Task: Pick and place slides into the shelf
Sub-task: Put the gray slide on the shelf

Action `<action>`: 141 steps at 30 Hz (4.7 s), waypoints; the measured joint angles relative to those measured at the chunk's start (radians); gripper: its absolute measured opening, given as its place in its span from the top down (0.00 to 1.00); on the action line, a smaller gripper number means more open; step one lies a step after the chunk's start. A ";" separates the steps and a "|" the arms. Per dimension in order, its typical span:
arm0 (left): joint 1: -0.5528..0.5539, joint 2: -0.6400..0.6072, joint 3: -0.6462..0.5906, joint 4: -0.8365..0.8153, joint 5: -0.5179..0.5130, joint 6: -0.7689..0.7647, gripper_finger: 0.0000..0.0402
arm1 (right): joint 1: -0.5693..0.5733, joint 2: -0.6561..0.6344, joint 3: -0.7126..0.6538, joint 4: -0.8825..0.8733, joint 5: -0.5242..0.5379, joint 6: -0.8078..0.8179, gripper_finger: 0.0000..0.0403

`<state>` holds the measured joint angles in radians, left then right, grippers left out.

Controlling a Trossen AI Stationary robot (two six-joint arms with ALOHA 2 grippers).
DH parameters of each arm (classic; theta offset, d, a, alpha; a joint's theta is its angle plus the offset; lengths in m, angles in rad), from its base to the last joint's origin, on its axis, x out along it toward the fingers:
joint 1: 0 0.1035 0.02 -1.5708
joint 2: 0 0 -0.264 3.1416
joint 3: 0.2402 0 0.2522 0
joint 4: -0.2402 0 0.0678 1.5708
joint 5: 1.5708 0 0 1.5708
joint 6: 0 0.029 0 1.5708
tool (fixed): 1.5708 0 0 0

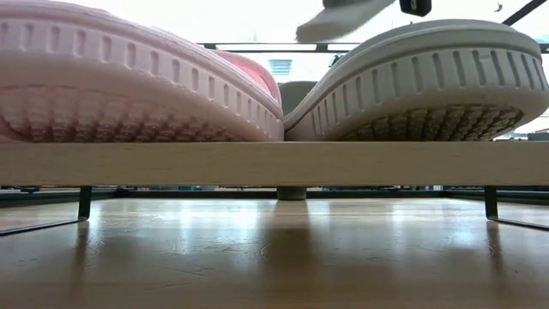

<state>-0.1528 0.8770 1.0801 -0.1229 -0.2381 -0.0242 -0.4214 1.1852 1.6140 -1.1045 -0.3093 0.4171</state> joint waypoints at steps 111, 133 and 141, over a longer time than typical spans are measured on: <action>0.001 0.010 -0.009 -0.044 -0.189 0.003 0.64 | 0.225 0.321 -0.688 0.566 -0.700 -0.132 0.94; 0.001 0.011 -0.009 -0.043 -0.190 0.000 0.64 | 0.240 0.324 -0.848 0.831 -0.711 -0.130 0.94; 0.001 0.011 -0.009 -0.042 -0.191 0.000 0.64 | 0.234 0.324 -0.874 0.862 -0.693 -0.129 0.94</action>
<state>-0.1520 0.8875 1.0714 -0.1654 -0.4290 -0.0238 -0.1879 1.5089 0.7403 -0.2425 -1.0025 0.2881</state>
